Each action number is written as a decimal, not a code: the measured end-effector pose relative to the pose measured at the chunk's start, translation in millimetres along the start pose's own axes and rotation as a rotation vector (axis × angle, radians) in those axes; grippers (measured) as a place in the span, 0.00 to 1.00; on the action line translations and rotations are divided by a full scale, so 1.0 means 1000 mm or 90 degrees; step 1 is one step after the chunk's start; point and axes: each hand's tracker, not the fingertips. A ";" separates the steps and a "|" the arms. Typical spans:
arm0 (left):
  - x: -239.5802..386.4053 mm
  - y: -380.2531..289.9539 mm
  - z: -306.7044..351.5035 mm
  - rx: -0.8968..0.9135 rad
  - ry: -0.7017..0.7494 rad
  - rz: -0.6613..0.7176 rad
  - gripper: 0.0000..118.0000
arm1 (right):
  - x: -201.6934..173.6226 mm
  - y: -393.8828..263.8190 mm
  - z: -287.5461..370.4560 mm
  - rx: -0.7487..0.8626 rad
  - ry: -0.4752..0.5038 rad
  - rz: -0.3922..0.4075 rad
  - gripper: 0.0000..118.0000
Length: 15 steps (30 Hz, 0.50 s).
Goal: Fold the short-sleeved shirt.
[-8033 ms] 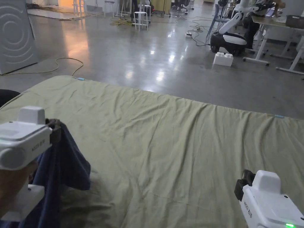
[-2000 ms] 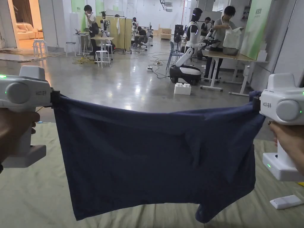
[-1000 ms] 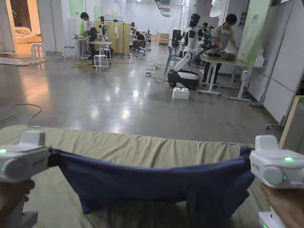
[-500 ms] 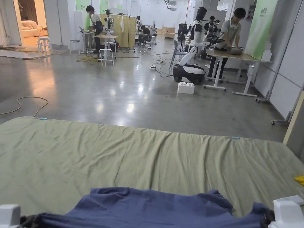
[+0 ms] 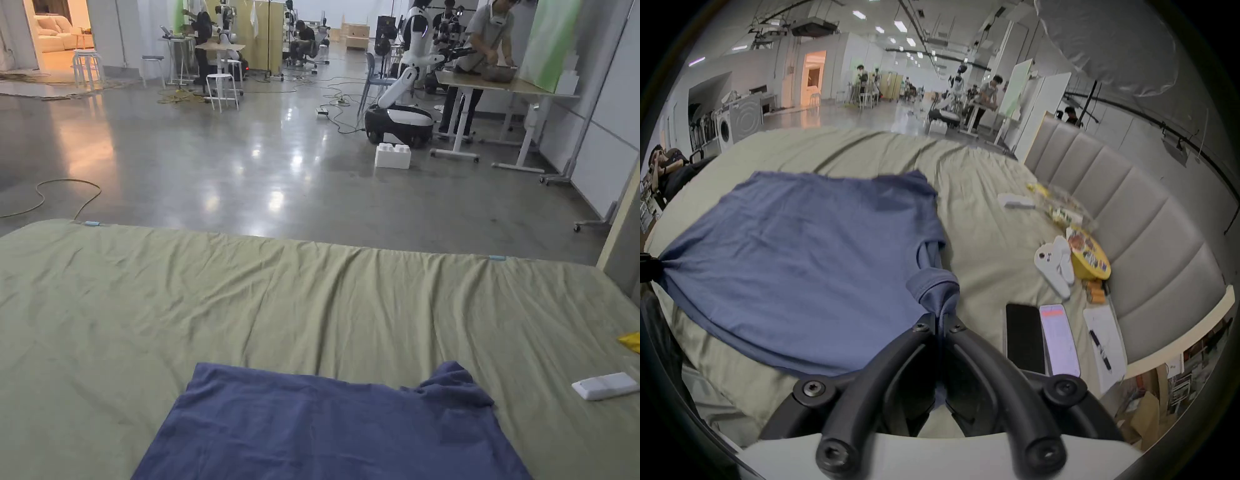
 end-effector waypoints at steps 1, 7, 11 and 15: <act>0.004 -0.002 -0.001 -0.007 0.006 -0.009 0.06 | -0.001 -0.007 -0.004 -0.014 -0.004 0.003 0.03; 0.010 0.007 -0.011 -0.035 0.008 -0.023 0.06 | -0.005 -0.027 -0.027 -0.075 -0.004 0.007 0.03; 0.013 0.011 -0.027 -0.078 -0.007 0.003 0.06 | -0.011 -0.028 -0.038 -0.089 -0.007 0.014 0.08; 0.019 0.025 -0.029 -0.059 -0.005 0.004 0.18 | -0.014 -0.012 -0.032 -0.053 -0.033 -0.021 0.69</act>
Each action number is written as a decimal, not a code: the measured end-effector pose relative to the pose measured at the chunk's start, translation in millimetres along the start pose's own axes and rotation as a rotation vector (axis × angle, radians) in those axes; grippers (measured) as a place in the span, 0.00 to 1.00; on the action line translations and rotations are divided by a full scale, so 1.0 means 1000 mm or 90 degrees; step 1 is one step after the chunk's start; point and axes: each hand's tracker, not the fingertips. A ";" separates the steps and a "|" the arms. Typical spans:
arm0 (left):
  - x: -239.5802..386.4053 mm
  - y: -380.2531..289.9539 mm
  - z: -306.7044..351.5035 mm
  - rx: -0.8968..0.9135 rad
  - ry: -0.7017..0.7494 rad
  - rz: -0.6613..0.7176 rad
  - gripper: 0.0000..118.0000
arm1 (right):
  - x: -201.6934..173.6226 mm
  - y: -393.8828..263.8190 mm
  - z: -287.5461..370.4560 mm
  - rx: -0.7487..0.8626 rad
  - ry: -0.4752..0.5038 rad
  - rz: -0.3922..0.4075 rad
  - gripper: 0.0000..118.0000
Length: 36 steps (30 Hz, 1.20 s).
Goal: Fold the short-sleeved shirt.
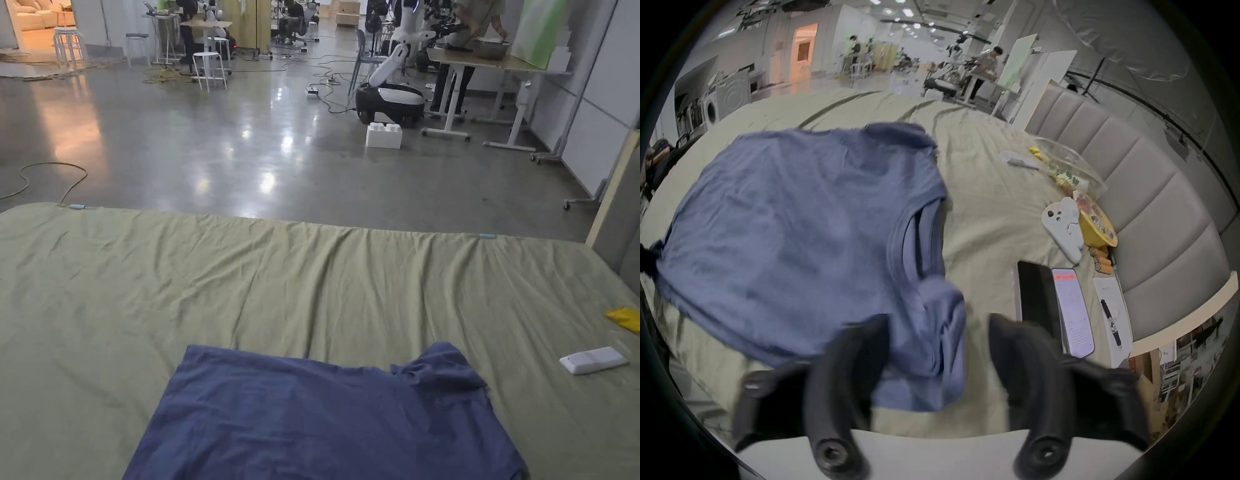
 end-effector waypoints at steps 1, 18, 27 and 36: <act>0.001 0.005 0.000 0.013 0.002 0.005 0.34 | 0.000 0.005 0.004 0.021 0.005 -0.012 0.73; 0.077 0.099 0.078 0.477 -0.012 -0.016 0.39 | -0.073 0.096 0.089 0.513 0.020 -0.102 0.58; 0.086 0.083 0.080 0.505 0.014 -0.038 0.04 | -0.096 0.093 0.093 0.540 0.061 -0.102 0.01; 0.042 0.118 0.014 0.363 0.010 0.008 0.04 | -0.102 0.098 0.064 0.487 0.098 -0.085 0.01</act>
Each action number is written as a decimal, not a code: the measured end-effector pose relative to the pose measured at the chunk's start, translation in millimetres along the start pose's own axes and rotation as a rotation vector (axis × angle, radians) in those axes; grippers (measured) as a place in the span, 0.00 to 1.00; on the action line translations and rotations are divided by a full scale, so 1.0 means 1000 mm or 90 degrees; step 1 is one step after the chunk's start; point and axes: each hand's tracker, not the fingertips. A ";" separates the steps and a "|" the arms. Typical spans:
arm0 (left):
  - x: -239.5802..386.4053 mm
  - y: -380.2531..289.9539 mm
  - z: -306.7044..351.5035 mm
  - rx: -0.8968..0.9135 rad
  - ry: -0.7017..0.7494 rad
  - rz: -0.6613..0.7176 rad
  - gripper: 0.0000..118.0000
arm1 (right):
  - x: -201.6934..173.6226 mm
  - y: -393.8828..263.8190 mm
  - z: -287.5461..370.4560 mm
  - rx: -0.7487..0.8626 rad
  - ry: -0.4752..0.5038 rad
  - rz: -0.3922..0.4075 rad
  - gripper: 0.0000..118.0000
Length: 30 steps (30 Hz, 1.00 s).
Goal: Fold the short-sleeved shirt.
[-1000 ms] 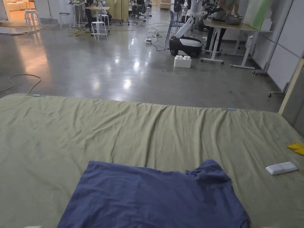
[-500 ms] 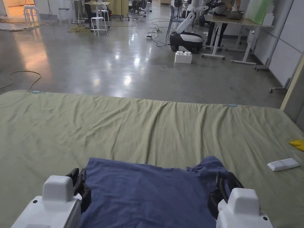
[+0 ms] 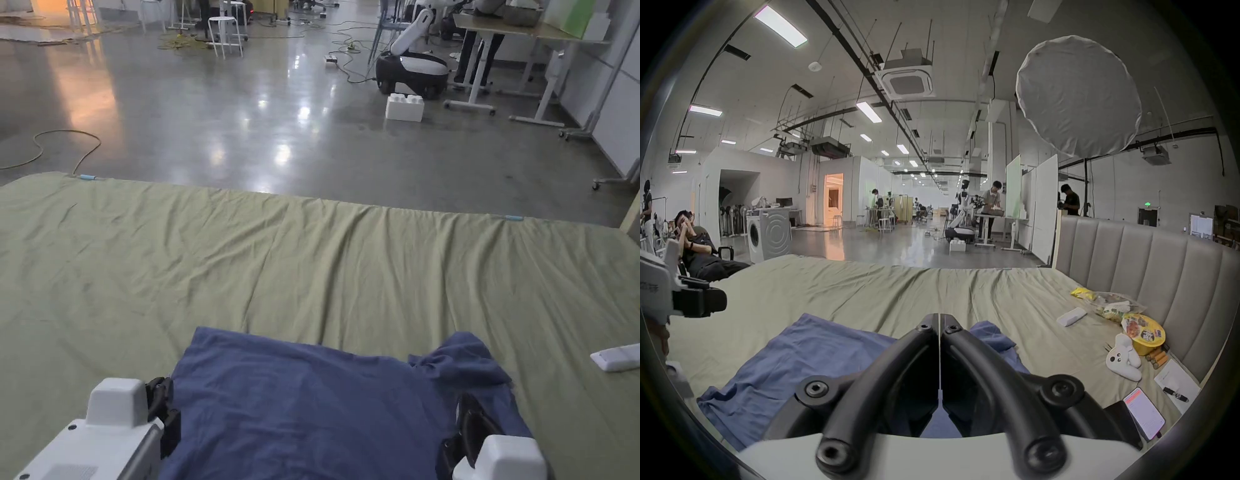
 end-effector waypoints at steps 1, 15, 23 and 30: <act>-0.002 0.006 -0.021 -0.015 -0.005 -0.010 0.04 | 0.001 -0.003 -0.005 -0.007 0.002 0.002 0.01; -0.032 0.076 -0.279 -0.281 -0.043 -0.052 0.37 | 0.028 -0.035 -0.052 -0.097 -0.016 0.030 0.01; -0.016 0.057 -0.347 -0.350 -0.036 -0.052 0.68 | 0.044 -0.058 -0.062 -0.145 -0.039 0.025 0.01; 0.002 0.039 -0.345 -0.405 0.008 -0.086 0.66 | 0.057 -0.078 -0.064 -0.192 -0.050 0.013 0.01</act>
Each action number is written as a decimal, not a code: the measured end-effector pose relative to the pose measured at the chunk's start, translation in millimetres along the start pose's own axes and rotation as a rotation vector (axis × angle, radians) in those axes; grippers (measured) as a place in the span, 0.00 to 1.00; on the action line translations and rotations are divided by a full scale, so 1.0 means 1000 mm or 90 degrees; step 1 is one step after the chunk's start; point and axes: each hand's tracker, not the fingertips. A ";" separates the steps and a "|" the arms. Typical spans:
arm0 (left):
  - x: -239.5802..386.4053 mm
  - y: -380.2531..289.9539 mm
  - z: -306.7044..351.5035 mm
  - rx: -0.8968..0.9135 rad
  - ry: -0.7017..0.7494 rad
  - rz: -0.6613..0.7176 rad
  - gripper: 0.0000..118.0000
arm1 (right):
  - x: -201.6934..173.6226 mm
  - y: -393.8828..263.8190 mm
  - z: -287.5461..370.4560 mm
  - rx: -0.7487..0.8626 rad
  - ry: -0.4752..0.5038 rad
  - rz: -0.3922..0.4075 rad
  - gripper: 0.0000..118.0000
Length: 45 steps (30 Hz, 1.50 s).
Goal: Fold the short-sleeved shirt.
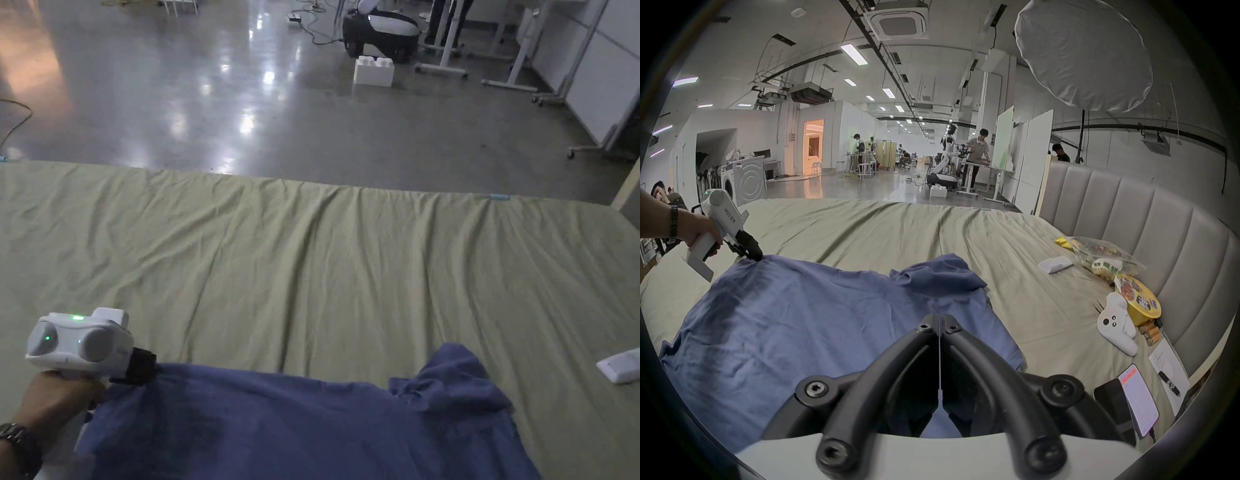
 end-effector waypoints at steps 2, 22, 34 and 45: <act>0.008 -0.003 0.005 0.021 0.014 0.010 0.54 | 0.003 -0.004 -0.006 -0.011 -0.001 -0.008 0.01; -0.009 -0.016 0.074 0.138 -0.077 0.008 0.05 | 0.092 0.055 -0.257 -0.299 0.007 -0.049 0.56; -0.002 -0.029 0.081 0.157 -0.052 0.008 0.05 | 0.057 0.055 -0.292 -0.362 0.023 0.055 0.04; -0.011 -0.029 0.134 0.225 -0.057 0.028 0.05 | 0.080 0.103 -0.220 -0.212 0.000 0.010 0.02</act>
